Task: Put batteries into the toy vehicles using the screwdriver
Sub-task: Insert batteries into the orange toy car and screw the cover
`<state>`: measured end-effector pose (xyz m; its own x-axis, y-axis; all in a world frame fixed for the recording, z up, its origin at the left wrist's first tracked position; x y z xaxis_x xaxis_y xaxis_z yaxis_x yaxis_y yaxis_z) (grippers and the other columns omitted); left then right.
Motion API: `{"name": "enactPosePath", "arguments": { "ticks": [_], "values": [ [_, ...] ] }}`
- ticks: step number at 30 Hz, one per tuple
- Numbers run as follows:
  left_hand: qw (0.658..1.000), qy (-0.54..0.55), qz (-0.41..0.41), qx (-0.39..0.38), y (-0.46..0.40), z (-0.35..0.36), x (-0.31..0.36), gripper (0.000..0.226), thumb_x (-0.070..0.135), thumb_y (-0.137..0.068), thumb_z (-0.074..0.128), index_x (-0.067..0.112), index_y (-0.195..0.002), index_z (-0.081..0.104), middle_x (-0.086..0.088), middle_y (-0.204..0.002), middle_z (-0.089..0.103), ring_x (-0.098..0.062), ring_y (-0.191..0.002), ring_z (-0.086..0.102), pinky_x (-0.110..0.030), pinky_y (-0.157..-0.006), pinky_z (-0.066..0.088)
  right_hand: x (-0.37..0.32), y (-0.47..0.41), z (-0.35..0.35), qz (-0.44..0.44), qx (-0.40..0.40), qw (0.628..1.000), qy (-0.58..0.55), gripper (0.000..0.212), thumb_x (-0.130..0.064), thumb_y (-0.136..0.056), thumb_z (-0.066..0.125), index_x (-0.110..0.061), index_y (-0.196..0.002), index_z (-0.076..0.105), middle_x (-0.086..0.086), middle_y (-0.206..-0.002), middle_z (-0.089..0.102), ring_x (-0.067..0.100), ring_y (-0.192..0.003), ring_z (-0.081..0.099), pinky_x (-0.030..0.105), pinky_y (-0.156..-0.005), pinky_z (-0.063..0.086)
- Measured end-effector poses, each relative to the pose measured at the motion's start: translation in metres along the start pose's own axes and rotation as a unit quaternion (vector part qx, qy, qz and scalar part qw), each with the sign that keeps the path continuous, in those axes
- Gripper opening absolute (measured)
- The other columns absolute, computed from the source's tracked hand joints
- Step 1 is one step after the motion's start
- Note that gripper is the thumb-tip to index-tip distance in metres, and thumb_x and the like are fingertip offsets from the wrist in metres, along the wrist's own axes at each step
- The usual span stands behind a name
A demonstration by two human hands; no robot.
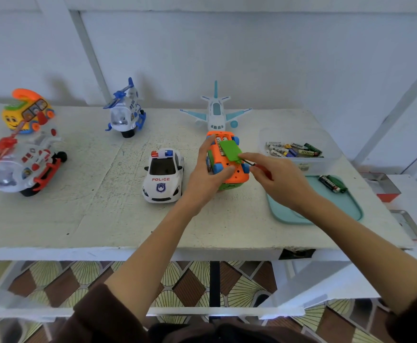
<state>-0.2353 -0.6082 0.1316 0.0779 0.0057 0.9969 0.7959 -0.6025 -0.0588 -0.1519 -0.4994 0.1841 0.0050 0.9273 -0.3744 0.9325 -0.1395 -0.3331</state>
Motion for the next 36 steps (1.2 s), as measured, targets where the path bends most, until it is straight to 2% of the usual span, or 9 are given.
{"name": "enactPosePath", "arguments": {
  "ticks": [3, 7, 9, 14, 17, 22, 29, 32, 36],
  "values": [
    [1.000, -0.013, 0.011, -0.001, -0.005, -0.006, 0.001, 0.074, 0.011, -0.091, 0.063, 0.043, -0.141, 0.020, 0.005, -0.134, 0.037, -0.009, -0.105, 0.054, -0.013, -0.066, 0.054, 0.004, 0.003, -0.011, 0.022, 0.024, 0.999, -0.033, 0.033, -0.018, -0.095, 0.045, -0.028, -0.125, 0.055, -0.013, -0.052, 0.040, 0.004, -0.046, 0.039, 0.023, -0.048, 0.028],
    [0.996, -0.068, 0.063, 0.016, -0.012, -0.014, 0.014, 0.076, 0.006, -0.091, 0.062, 0.030, -0.148, 0.019, 0.016, -0.129, 0.036, -0.007, -0.113, 0.049, -0.023, -0.086, 0.052, 0.016, 0.012, -0.026, 0.058, 0.037, 0.996, -0.050, 0.031, -0.017, -0.095, 0.047, -0.029, -0.121, 0.058, -0.010, -0.047, 0.038, 0.003, -0.044, 0.041, 0.025, -0.047, 0.027],
    [0.992, -0.081, 0.089, 0.030, -0.018, -0.017, 0.020, 0.076, 0.004, -0.088, 0.065, 0.025, -0.148, 0.022, 0.025, -0.125, 0.038, 0.003, -0.108, 0.053, -0.015, -0.083, 0.051, 0.027, 0.020, -0.031, 0.082, 0.028, 0.995, -0.042, 0.031, -0.019, -0.095, 0.046, -0.030, -0.121, 0.058, -0.009, -0.048, 0.039, 0.008, -0.041, 0.036, 0.025, -0.047, 0.028],
    [0.985, -0.091, 0.140, 0.047, -0.033, -0.019, 0.030, 0.084, 0.026, -0.078, 0.067, 0.022, -0.150, 0.024, -0.001, -0.139, 0.042, -0.010, -0.117, 0.055, -0.023, -0.087, 0.052, 0.044, 0.036, -0.012, 0.112, -0.064, 0.991, 0.035, 0.031, -0.023, -0.096, 0.044, -0.032, -0.123, 0.055, -0.008, -0.050, 0.042, 0.005, -0.045, 0.038, 0.019, -0.044, 0.025],
    [0.982, -0.081, 0.164, 0.036, -0.035, -0.011, 0.036, 0.074, 0.010, -0.081, 0.065, 0.022, -0.144, 0.027, 0.001, -0.136, 0.043, 0.002, -0.109, 0.057, -0.011, -0.077, 0.050, 0.036, 0.035, 0.012, 0.101, -0.116, 0.987, 0.037, 0.032, -0.024, -0.097, 0.041, -0.033, -0.125, 0.053, -0.011, -0.058, 0.046, 0.003, -0.048, 0.038, 0.019, -0.046, 0.025],
    [0.980, -0.107, 0.163, 0.027, -0.038, -0.006, 0.033, 0.076, 0.015, -0.082, 0.066, 0.032, -0.144, 0.026, -0.009, -0.144, 0.037, -0.019, -0.119, 0.052, -0.007, -0.074, 0.049, 0.017, 0.025, 0.041, 0.073, -0.195, 0.977, 0.038, 0.035, -0.023, -0.097, 0.038, -0.034, -0.129, 0.048, -0.014, -0.060, 0.039, 0.003, -0.054, 0.037, 0.021, -0.051, 0.030],
    [0.980, -0.120, 0.160, 0.000, -0.041, -0.009, 0.027, 0.075, 0.010, -0.087, 0.066, 0.037, -0.143, 0.024, 0.001, -0.141, 0.037, -0.018, -0.123, 0.050, -0.018, -0.085, 0.051, 0.030, 0.031, 0.033, 0.084, -0.268, 0.960, 0.013, 0.047, -0.026, -0.096, 0.044, -0.036, -0.140, 0.032, -0.006, -0.067, 0.043, 0.005, -0.059, 0.040, 0.021, -0.055, 0.031],
    [0.976, -0.149, 0.156, -0.011, -0.041, -0.010, 0.026, 0.077, 0.022, -0.082, 0.067, 0.035, -0.145, 0.025, -0.001, -0.142, 0.040, -0.019, -0.122, 0.051, -0.031, -0.090, 0.052, 0.038, 0.040, 0.018, 0.104, -0.304, 0.947, 0.005, 0.033, -0.027, -0.094, 0.048, -0.030, -0.128, 0.047, -0.009, -0.067, 0.043, 0.003, -0.058, 0.041, 0.019, -0.056, 0.032],
    [0.968, -0.175, 0.176, -0.038, -0.045, -0.002, 0.033, 0.075, 0.007, -0.087, 0.067, 0.036, -0.141, 0.026, 0.010, -0.127, 0.040, -0.006, -0.104, 0.056, -0.010, -0.074, 0.051, 0.045, 0.039, -0.014, 0.140, -0.293, 0.946, -0.014, 0.014, -0.027, -0.092, 0.053, -0.016, -0.098, 0.057, 0.004, -0.079, 0.059, 0.008, -0.061, 0.053, 0.022, -0.060, 0.043]
  ]
}}
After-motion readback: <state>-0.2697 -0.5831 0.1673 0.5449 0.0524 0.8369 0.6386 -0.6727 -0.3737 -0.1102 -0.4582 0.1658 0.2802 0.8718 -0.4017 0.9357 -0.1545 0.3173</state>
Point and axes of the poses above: each hand's wrist, its own y-axis away from the middle knuckle, its own z-axis out of the palm, x = y × z, the point moved 8 cm from there along -y, towards the middle knuckle
